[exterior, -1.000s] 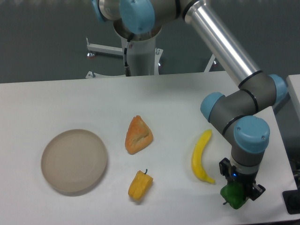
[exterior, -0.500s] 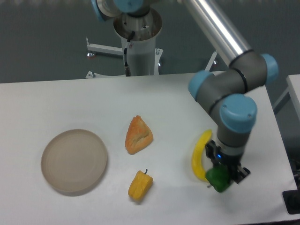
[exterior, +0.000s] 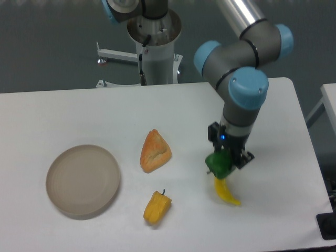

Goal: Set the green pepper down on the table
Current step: 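Carry the green pepper past the banana toward the open table area, then lower the green pepper onto the table beside the banana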

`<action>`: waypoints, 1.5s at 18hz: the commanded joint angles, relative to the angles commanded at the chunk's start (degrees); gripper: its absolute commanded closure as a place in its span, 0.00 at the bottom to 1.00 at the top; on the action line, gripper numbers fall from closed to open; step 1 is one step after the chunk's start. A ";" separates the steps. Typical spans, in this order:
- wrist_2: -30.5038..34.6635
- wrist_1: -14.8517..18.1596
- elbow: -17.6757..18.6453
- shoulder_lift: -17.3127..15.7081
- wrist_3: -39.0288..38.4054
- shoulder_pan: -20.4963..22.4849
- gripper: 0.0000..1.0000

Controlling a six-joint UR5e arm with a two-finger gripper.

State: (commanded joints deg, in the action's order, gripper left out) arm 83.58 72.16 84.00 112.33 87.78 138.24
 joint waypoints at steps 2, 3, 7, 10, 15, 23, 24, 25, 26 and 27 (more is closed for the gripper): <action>0.09 -0.18 3.79 -1.76 1.95 1.06 0.68; -0.09 -0.18 4.76 -2.38 2.39 1.32 0.68; -1.57 0.00 8.89 -4.40 3.88 4.57 0.68; -5.00 0.00 12.23 -5.19 3.45 5.89 0.68; -8.44 0.35 14.52 -5.28 2.22 6.95 0.68; -8.26 0.17 15.67 -5.28 1.78 6.07 0.67; -8.26 0.17 15.67 -5.28 1.43 5.99 0.67; -8.26 0.09 15.76 -5.20 0.73 5.98 0.67; -8.26 0.00 15.84 -5.11 0.20 5.90 0.67; -8.17 0.00 16.19 -5.11 -0.24 5.81 0.67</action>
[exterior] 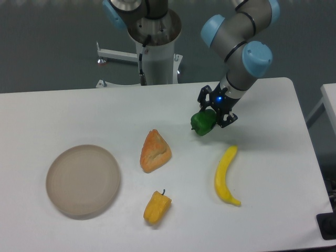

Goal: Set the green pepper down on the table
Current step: 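Lower the green pepper onto the table beside the banana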

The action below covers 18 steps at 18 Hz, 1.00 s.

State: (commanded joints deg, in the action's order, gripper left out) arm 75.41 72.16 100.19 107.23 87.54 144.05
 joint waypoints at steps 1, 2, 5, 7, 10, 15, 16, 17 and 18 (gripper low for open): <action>0.09 -0.09 0.18 0.09 -0.27 0.00 0.67; 0.09 -0.09 0.35 0.09 -0.27 -0.17 0.67; 0.35 -0.18 0.44 0.35 -0.27 -0.53 0.67; 0.35 -0.18 0.62 0.44 -0.18 -0.62 0.66; 0.35 -0.26 0.88 0.53 -0.09 -0.62 0.66; 0.44 -1.14 1.49 0.62 -0.09 -1.23 0.66; 0.44 -1.66 1.76 0.62 -0.09 -1.23 0.66; 0.44 -1.84 1.94 0.62 -0.09 -1.23 0.66; 0.53 -1.85 1.94 0.62 -0.01 -1.23 0.66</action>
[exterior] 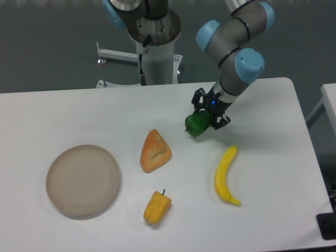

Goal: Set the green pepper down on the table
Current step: 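Lower the green pepper onto the table beside the banana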

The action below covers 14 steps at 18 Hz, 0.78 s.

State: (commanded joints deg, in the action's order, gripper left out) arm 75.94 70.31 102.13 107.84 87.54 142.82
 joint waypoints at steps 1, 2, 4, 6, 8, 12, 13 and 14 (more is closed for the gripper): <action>0.09 0.00 0.00 0.00 -0.09 0.00 0.66; 0.26 0.00 0.00 0.00 -0.09 0.00 0.65; 0.61 0.00 0.09 0.00 -0.17 0.00 0.65; 0.62 0.00 0.00 0.00 -0.17 0.00 0.65; 0.62 0.00 0.00 0.09 -0.17 -0.09 0.63; 1.23 0.00 0.09 0.09 -0.09 -0.09 0.63; 1.41 0.00 0.09 0.09 -0.09 -0.09 0.63; 1.41 0.00 0.09 0.09 -0.09 -0.09 0.63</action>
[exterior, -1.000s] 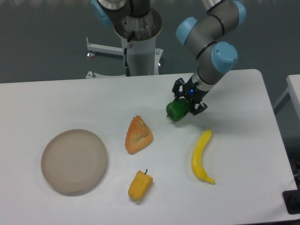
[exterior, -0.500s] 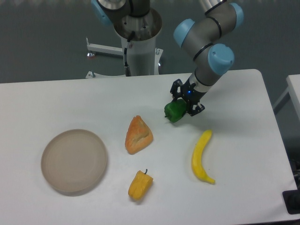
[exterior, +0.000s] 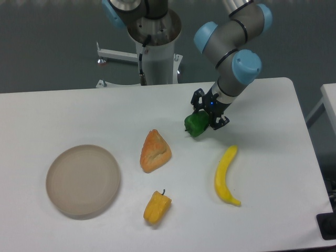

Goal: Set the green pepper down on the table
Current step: 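Lower the green pepper onto the table beside the banana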

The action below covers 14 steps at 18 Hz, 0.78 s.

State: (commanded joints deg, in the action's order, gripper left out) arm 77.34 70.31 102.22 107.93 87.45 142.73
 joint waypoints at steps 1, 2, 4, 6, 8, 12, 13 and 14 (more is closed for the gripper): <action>0.00 0.00 0.00 0.00 0.00 0.00 0.62; 0.00 0.00 0.00 0.00 0.00 0.00 0.62; 0.00 0.00 0.00 0.00 0.00 0.00 0.61; 0.00 0.00 -0.09 0.00 0.00 0.00 0.59; 0.00 0.00 0.00 0.00 0.00 0.00 0.57; 0.00 -0.09 -0.17 0.00 0.00 0.00 0.46; 0.00 -0.09 -0.26 0.00 0.00 0.00 0.39; 0.00 -0.09 -0.26 0.00 0.00 0.00 0.31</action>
State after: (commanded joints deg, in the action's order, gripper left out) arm 77.34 70.22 101.95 107.93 87.45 142.73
